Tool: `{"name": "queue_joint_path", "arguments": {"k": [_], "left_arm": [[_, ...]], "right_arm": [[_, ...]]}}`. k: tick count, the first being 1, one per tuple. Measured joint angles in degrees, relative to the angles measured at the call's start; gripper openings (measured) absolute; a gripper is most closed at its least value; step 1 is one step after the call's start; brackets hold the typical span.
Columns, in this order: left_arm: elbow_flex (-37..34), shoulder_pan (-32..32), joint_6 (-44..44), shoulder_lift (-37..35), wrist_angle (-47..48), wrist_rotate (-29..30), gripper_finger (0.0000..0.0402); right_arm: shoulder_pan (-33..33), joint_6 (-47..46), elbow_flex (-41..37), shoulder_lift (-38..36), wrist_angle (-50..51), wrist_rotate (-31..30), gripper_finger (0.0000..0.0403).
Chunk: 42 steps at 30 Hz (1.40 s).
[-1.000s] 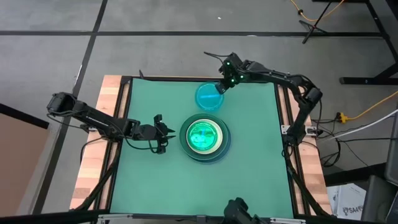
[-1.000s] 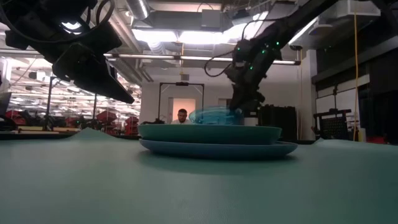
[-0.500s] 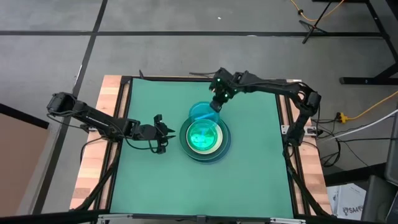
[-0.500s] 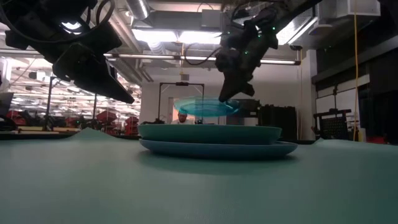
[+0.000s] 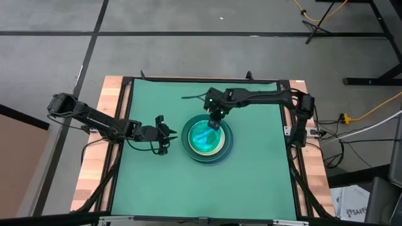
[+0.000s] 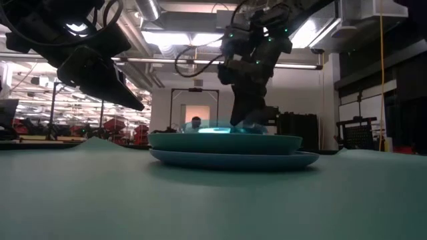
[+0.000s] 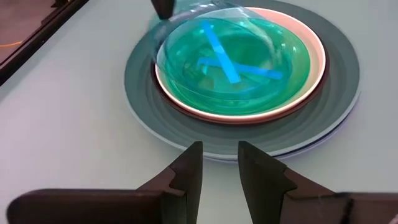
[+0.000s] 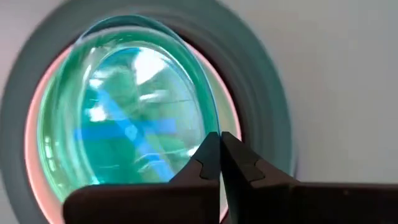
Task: Stack plastic plates
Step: Stack the blue plate on top of the blue plate, then return to Home Position
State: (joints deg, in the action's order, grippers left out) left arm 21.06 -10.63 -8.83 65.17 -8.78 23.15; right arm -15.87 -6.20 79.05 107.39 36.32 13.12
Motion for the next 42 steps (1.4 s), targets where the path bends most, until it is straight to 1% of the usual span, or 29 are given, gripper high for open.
{"name": "queue_joint_path", "arguments": {"k": [6,9,14,17,20,22,25,30,35,42], "left_arm": [[0.0,0.0,0.0,0.0,0.0,0.1,0.0095],[0.0,0.0,0.0,0.0,-1.0,0.1,0.0095],[0.0,0.0,0.0,0.0,-1.9,-0.2,0.0095],[0.0,0.0,0.0,0.0,-2.1,-0.2,0.0095],[0.0,0.0,0.3,0.0,-2.1,-0.2,0.0095],[0.0,0.0,0.3,0.0,-2.5,-0.3,0.0095],[0.7,0.0,0.3,-0.1,-2.4,-0.3,0.0095],[2.3,0.1,2.3,-0.1,-2.4,-1.5,0.0095],[2.9,2.2,3.4,-0.9,-2.5,-8.1,0.0095],[2.9,6.8,6.4,-5.0,-2.4,-14.4,0.0095]], "right_arm": [[0.5,0.6,0.0,1.1,-1.0,-0.7,0.0008],[0.5,1.6,0.0,1.1,-2.3,-0.8,0.0032],[0.5,4.3,0.1,1.1,-2.3,-0.7,0.01],[-0.2,5.1,2.5,1.0,3.4,-1.1,0.0131],[-0.4,5.7,4.6,-0.5,7.4,-2.4,0.0148],[-0.2,6.7,4.7,-2.4,7.6,-3.5,0.0153],[0.6,8.3,4.3,-5.1,6.6,-3.7,0.0154],[1.3,10.1,0.1,-9.9,2.7,-3.5,0.0154],[1.2,7.7,-7.2,-15.7,-4.5,-3.1,0.0154],[1.2,4.8,-20.8,-26.2,-16.8,-3.1,0.0154]]}}
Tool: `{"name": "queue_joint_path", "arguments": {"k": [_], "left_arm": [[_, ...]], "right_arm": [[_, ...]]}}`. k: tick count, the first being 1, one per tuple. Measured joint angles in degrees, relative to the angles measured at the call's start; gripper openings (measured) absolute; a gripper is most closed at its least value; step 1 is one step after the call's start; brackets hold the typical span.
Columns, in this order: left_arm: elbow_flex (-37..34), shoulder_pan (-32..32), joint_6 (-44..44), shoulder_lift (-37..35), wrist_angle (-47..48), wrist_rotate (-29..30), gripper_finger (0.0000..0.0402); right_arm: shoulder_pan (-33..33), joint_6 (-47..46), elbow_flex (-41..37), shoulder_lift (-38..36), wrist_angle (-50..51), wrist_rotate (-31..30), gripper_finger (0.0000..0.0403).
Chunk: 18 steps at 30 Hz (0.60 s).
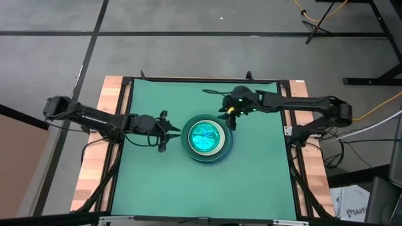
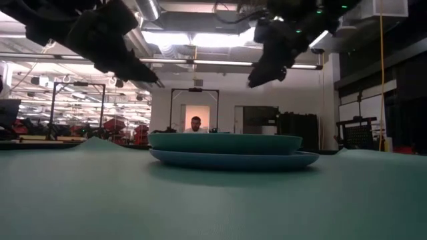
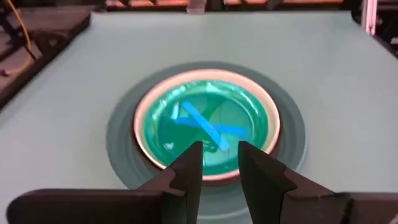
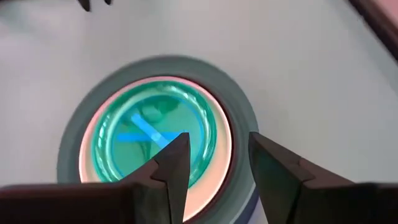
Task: Stack plastic plates
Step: Return to Home Position
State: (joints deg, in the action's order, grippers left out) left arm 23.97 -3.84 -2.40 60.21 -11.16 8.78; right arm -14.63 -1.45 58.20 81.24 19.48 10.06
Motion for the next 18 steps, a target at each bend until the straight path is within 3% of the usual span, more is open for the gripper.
{"name": "queue_joint_path", "arguments": {"k": [10,18], "left_arm": [[-2.5,4.4,3.0,-6.9,0.1,-2.5,0.0095],[-6.6,6.7,0.2,-13.5,0.1,-1.9,0.0095]], "right_arm": [[0.0,-4.6,-16.1,-15.0,-18.1,-1.8,0.0154],[0.0,-4.4,-24.7,-22.0,-28.2,-3.5,0.0154]]}}
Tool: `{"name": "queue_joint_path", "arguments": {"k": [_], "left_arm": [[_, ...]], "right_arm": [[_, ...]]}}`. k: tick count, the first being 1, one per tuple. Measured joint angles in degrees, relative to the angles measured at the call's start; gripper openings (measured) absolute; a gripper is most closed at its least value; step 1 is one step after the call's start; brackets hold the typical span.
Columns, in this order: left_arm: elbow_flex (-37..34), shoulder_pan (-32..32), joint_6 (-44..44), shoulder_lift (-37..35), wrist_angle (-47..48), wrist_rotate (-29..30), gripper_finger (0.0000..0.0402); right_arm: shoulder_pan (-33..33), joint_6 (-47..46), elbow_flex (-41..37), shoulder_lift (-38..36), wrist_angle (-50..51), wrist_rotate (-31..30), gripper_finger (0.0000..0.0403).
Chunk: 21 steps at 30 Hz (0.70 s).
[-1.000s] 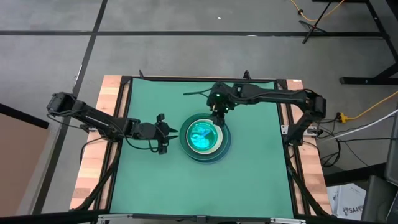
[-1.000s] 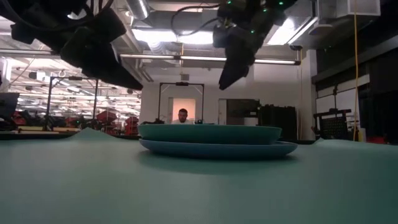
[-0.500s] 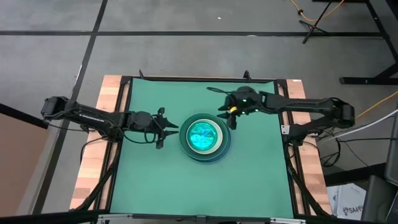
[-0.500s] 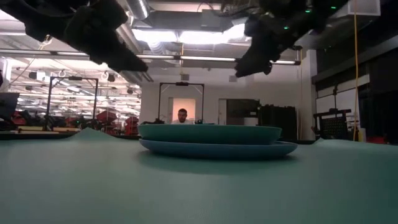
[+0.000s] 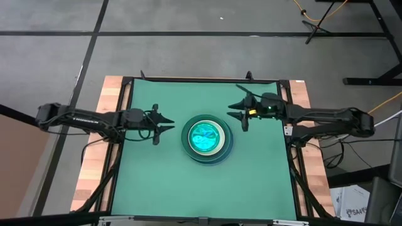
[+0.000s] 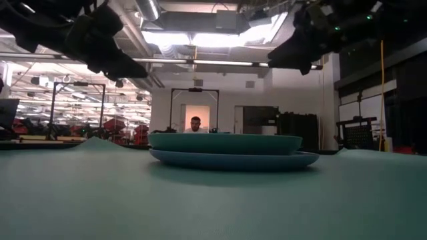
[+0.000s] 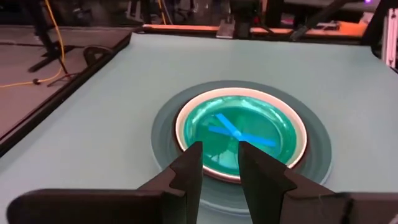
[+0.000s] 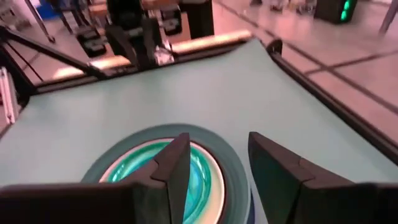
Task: Stack plastic plates
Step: Return to Home Position
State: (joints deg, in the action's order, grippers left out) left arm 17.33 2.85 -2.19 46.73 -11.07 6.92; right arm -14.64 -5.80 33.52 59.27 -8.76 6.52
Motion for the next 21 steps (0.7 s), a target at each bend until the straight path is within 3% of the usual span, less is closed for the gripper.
{"name": "queue_joint_path", "arguments": {"k": [12,21], "left_arm": [[-6.6,0.3,-0.4,-9.8,-2.7,0.4,0.0095],[-12.6,0.3,-1.9,-18.0,-4.0,1.2,0.0095]], "right_arm": [[0.0,0.5,-11.1,-7.8,-12.5,-1.2,0.0154],[0.0,1.7,-19.9,-15.3,-19.8,-5.5,0.0154]]}}
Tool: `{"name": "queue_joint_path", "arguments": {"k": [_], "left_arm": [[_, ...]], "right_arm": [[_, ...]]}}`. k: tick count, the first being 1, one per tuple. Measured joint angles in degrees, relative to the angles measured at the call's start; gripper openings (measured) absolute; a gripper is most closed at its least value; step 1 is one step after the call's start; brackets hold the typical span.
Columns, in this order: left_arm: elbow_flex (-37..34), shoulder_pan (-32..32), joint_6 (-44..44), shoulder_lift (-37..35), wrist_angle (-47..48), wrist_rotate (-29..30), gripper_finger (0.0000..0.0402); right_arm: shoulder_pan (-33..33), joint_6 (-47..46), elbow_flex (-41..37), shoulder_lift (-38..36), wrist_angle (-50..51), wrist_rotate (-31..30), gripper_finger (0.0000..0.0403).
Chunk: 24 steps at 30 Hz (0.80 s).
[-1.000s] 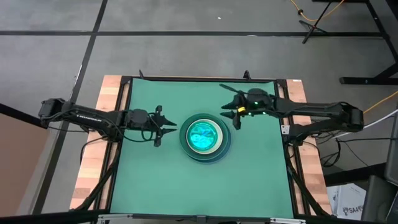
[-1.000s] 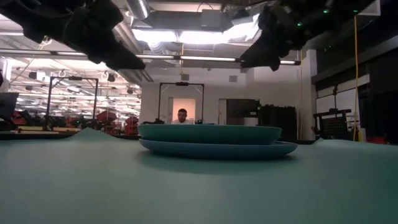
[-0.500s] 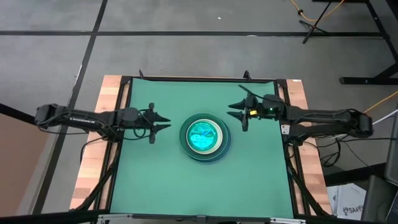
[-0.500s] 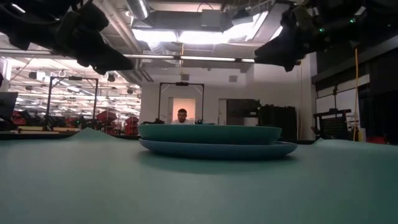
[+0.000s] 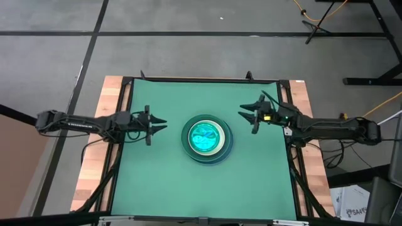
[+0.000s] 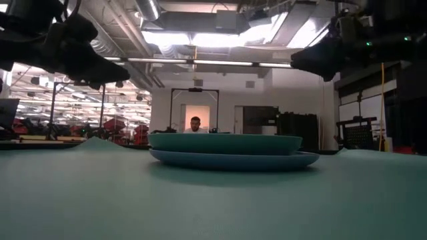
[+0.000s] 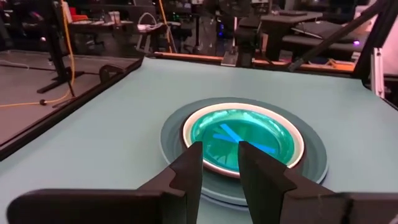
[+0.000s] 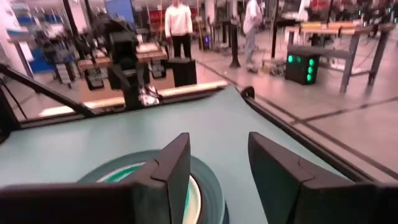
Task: Stack plastic plates
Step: Return to Home Position
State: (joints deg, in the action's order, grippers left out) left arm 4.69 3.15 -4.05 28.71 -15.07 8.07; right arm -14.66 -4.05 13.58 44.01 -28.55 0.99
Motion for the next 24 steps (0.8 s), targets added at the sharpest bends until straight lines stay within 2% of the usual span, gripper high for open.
{"name": "queue_joint_path", "arguments": {"k": [7,19,21,24], "left_arm": [[-2.2,0.0,-1.3,-4.3,0.0,0.3,0.0095],[-4.1,0.0,-1.8,-5.7,0.0,0.6,0.0095],[-4.1,0.0,-2.3,-5.9,0.1,0.3,0.0095],[-4.1,-0.1,-2.5,-6.0,0.3,-0.1,0.0095]], "right_arm": [[0.0,-2.6,-4.5,-4.6,-3.9,0.0,0.0154],[0.0,-3.3,-4.5,-3.9,-2.0,1.2,0.0151],[0.0,-1.9,-4.6,-4.1,-0.8,1.7,0.0135],[0.0,-1.5,-6.1,-4.2,-1.1,2.1,0.0084]]}}
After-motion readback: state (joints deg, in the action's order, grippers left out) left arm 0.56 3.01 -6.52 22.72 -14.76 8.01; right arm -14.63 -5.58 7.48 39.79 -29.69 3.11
